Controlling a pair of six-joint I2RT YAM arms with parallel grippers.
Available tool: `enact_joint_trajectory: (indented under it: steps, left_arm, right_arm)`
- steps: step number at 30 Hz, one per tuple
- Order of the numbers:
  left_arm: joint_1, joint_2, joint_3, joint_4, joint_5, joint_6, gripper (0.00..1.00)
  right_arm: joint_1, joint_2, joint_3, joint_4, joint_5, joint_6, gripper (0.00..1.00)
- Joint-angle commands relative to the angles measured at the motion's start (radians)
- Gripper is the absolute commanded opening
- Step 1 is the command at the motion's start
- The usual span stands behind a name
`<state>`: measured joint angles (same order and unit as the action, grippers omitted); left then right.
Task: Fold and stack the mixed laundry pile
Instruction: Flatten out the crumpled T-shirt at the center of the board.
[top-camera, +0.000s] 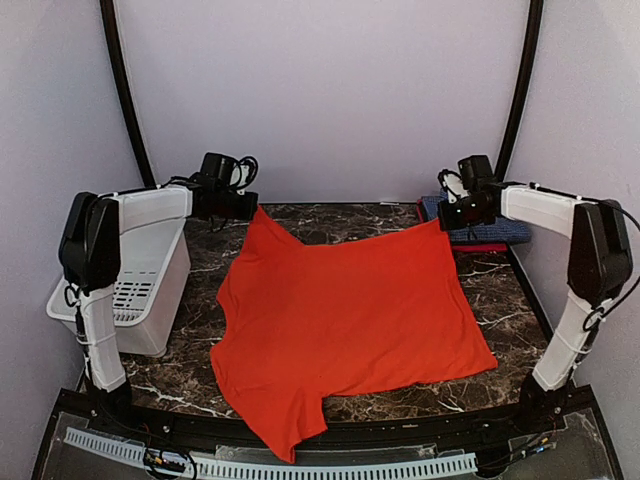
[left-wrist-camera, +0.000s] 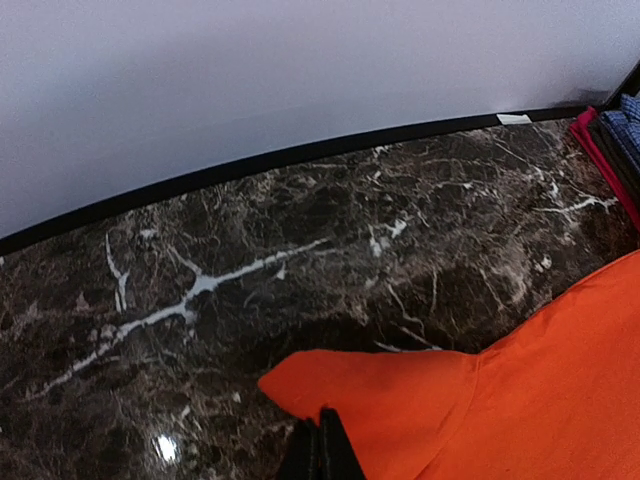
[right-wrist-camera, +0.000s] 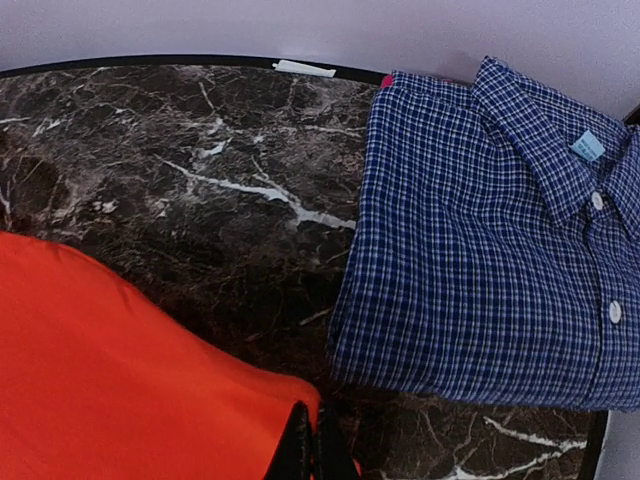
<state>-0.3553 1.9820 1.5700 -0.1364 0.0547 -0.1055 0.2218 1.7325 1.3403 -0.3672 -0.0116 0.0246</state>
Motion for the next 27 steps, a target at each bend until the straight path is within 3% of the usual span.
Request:
enact_joint_trajectory:
  steps: [1,3,5,6,8,11,16,19,27]
  left_arm:
    - [0.007,0.180,0.266,0.016,-0.111,0.078,0.00]
    - [0.008,0.270,0.367,-0.016,-0.132,0.096,0.00]
    - [0.009,0.360,0.486,-0.064,-0.194,0.099,0.10]
    - [0.011,0.387,0.527,-0.112,-0.210,0.099,0.29]
    - [0.012,0.452,0.622,-0.169,-0.286,0.093,0.56]
    - [0.014,0.437,0.673,-0.214,-0.335,0.061,0.70]
    - [0.011,0.348,0.671,-0.316,-0.302,-0.005,0.77]
    - [-0.024,0.284,0.609,-0.384,-0.283,-0.012,0.81]
    - [-0.203,0.016,0.133,-0.355,-0.190,-0.086,0.78]
  right_arm:
    - [0.001,0.175,0.178,0.104,0.137,-0.041,0.00]
    - [0.002,0.270,0.253,0.075,0.187,-0.040,0.00]
    - [0.002,0.332,0.339,0.001,0.236,-0.025,0.16]
    - [0.006,0.348,0.366,-0.033,0.255,-0.025,0.27]
    - [0.012,0.341,0.378,-0.046,0.278,0.002,0.45]
    - [0.016,0.283,0.364,-0.040,0.275,0.013,0.57]
    - [0.016,0.204,0.398,-0.120,0.266,0.018,0.62]
    - [0.021,0.125,0.353,-0.149,0.173,0.019,0.62]
    - [0.084,-0.068,0.065,-0.172,-0.117,0.074,0.61]
